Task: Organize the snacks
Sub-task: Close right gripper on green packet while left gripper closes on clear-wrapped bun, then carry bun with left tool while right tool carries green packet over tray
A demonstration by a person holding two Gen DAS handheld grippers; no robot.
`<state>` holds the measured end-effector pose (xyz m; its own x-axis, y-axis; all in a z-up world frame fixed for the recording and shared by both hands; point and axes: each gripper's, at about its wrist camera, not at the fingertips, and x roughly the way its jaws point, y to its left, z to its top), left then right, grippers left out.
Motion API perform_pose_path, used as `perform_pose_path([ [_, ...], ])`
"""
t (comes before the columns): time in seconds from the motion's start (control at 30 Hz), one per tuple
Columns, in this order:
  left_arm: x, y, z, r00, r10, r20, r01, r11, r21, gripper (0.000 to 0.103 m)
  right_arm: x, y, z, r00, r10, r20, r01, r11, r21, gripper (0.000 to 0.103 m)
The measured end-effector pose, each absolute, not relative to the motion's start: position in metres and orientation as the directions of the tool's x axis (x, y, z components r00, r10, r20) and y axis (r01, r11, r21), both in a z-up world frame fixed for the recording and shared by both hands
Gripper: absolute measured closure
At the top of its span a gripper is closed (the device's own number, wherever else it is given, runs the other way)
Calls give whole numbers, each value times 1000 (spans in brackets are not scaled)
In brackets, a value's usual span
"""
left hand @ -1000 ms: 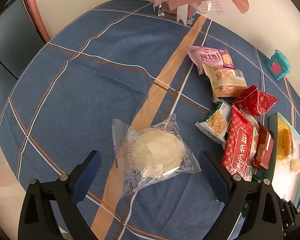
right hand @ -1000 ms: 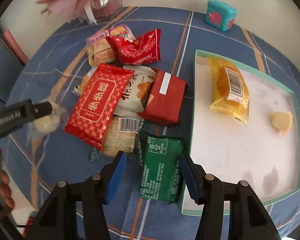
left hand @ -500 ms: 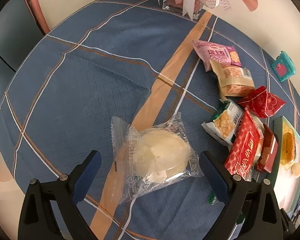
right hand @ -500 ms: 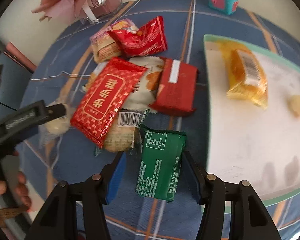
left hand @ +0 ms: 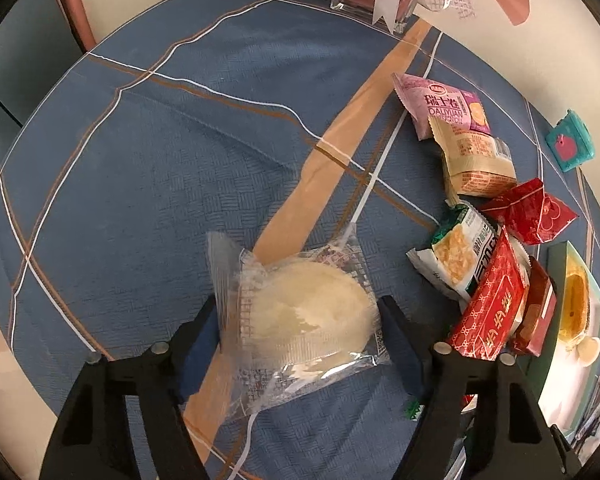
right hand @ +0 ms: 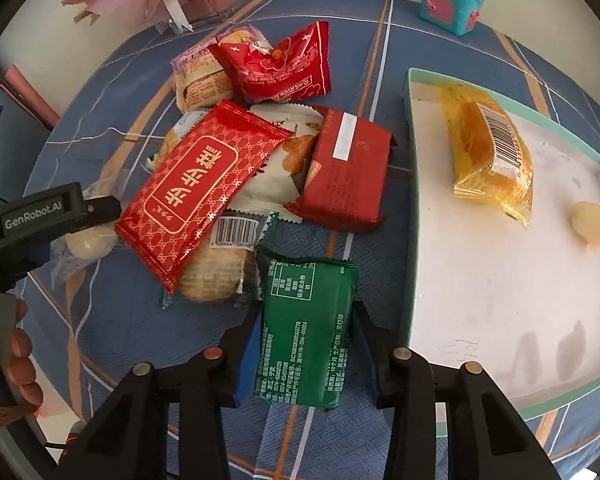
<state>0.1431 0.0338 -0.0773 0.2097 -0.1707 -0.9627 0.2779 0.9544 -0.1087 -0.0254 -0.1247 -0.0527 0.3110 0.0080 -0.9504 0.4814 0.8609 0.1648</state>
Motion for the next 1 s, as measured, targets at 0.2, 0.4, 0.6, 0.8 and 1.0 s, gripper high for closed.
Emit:
perform_pose_path([
  [0.2, 141, 31, -81, 210, -178, -961, 284, 952, -114, 34, -18, -125, -64, 310, 14, -951, 488, 856, 172, 60],
  [0.4, 135, 36, -74, 231, -202, -952, 284, 949, -132, 39, -24, -129, -51, 343, 27, -939, 489, 848, 203, 61],
  [0.6, 128, 39, -55, 275, -219, -936, 284, 949, -139, 39, -32, -135, -28, 407, 32, -913, 483, 841, 245, 61],
  [0.8, 122, 36, -28, 327, -239, -914, 292, 946, -142, 39, -38, -140, -14, 444, 36, -895, 477, 836, 271, 61],
  [1.0, 114, 32, -10, 375, -244, -894, 298, 945, -133, 39, -53, -144, 9, 507, 20, -862, 482, 823, 302, 61],
])
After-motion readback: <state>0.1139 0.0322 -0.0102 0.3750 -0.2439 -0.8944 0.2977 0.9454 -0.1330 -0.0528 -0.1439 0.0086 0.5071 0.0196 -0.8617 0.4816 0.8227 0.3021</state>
